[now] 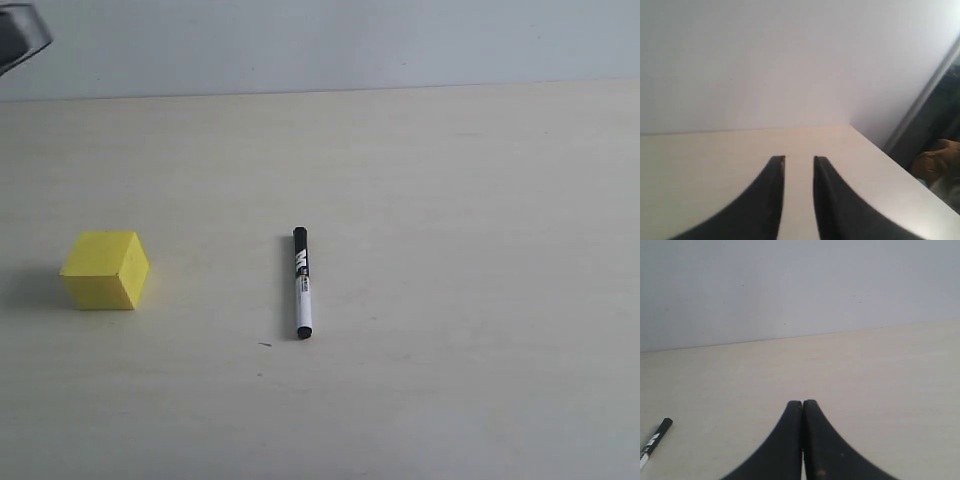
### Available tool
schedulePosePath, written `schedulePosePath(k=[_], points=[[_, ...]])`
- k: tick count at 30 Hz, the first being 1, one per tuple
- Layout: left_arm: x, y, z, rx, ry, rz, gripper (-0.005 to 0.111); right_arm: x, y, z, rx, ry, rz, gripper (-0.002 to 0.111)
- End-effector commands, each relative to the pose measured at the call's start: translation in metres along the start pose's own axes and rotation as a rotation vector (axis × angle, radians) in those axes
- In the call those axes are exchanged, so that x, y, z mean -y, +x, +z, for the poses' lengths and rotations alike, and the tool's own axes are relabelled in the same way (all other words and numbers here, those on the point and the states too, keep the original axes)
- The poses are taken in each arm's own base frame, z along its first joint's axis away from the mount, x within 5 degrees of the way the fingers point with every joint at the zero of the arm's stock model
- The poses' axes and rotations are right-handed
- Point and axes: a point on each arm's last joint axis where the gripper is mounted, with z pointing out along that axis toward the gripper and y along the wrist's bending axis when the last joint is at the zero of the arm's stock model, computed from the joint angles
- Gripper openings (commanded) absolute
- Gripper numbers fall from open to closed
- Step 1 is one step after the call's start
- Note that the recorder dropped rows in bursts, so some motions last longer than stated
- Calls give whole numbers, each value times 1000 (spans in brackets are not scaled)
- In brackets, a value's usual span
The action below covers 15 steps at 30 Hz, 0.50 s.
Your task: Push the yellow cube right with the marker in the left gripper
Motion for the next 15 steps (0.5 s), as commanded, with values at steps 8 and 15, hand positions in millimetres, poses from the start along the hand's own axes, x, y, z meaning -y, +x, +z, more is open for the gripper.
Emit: schedulePosePath(k=[8,15], points=[[16,-43,68,-98,465,-18,34,1,1,0,7,6,-8,0],[-34,-46,99,-212,-23,-75,8,1,1,0,7,6,-8,0]])
